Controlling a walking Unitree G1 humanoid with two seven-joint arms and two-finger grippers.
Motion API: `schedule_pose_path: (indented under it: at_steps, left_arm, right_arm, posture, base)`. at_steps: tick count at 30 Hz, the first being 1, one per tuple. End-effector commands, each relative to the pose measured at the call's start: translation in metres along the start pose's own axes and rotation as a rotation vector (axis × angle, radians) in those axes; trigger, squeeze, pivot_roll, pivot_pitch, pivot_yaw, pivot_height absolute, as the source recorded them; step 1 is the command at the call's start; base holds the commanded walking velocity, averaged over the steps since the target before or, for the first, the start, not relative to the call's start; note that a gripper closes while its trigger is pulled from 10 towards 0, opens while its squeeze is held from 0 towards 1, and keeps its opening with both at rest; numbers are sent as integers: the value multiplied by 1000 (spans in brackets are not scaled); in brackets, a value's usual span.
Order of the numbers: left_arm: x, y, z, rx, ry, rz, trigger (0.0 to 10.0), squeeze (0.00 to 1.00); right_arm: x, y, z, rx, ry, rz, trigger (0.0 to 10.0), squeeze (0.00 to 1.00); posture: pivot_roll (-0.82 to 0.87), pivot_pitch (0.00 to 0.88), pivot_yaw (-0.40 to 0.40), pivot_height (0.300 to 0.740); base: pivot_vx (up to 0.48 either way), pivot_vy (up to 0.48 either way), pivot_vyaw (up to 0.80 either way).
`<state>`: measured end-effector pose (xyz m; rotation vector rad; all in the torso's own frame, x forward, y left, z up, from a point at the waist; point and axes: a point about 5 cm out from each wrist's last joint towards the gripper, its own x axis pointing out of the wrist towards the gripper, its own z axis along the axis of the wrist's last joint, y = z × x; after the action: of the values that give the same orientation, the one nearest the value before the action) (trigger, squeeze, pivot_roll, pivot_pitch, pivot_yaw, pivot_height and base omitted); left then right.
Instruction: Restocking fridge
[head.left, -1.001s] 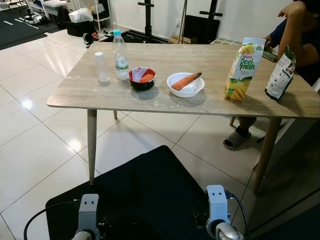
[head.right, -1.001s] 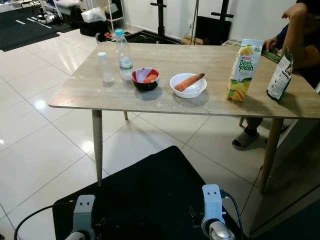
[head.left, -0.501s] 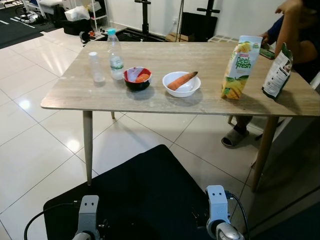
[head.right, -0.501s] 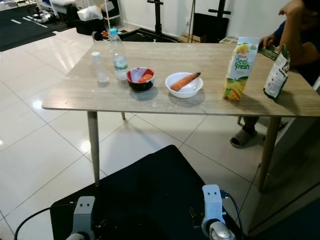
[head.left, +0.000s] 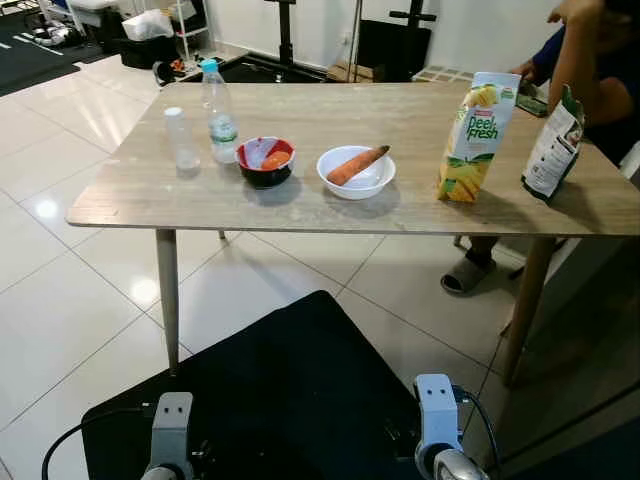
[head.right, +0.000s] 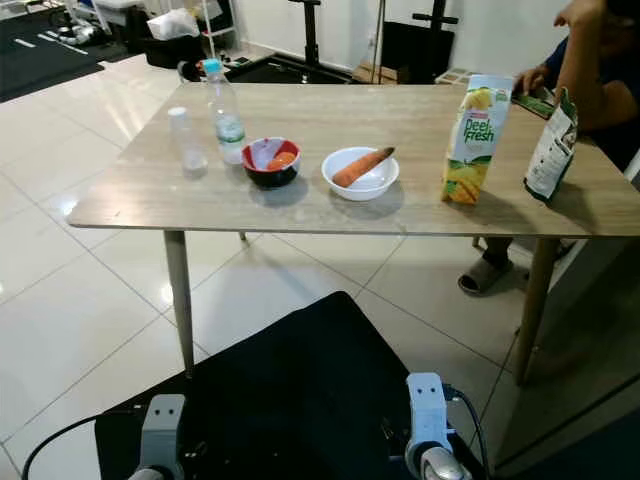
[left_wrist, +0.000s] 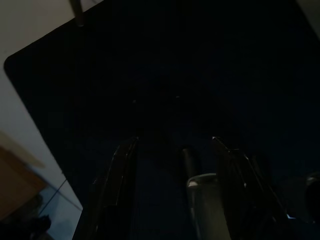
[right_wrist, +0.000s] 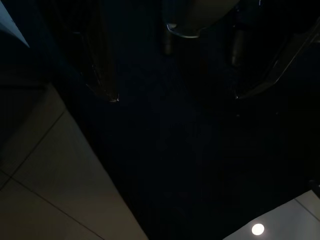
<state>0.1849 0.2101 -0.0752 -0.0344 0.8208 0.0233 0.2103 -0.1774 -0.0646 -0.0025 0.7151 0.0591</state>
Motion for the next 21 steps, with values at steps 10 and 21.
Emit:
schedule_pose_path:
  at_steps: [10,21]
  left_arm:
    - [0,-2,-5,-3,32,4,10000,0]
    - [-4,5,-13,-5,45,10,10000,0]
  right_arm:
    - [0,4,-3,4,9,9,10000,0]
    - [1,2,3,3,-8,10,10000,0]
  posture:
    - [-120,61,33,740]
    - [-120,59,36,740]
  base:
    - [293,0,0]
    - [292,0,0]
